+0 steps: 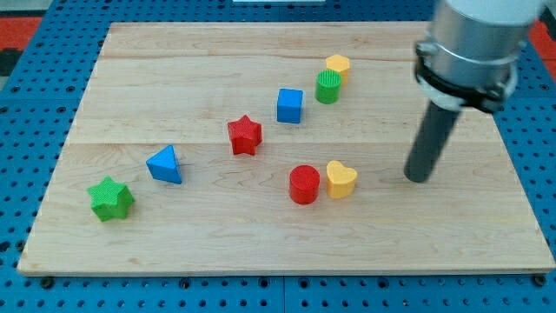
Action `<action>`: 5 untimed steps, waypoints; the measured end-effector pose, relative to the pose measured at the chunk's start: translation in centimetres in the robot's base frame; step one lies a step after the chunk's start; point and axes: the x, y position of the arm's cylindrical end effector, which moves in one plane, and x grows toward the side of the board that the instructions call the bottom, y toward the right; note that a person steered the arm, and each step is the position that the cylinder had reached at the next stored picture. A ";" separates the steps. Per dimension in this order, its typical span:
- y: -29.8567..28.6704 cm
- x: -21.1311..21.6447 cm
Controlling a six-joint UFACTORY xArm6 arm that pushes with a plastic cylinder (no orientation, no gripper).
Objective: Push the yellow heart and the red circle left a bit
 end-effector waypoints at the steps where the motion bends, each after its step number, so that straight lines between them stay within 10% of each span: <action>1: -7.2 6.7; 4: -4.9 -2.5; 5: -7.3 0.6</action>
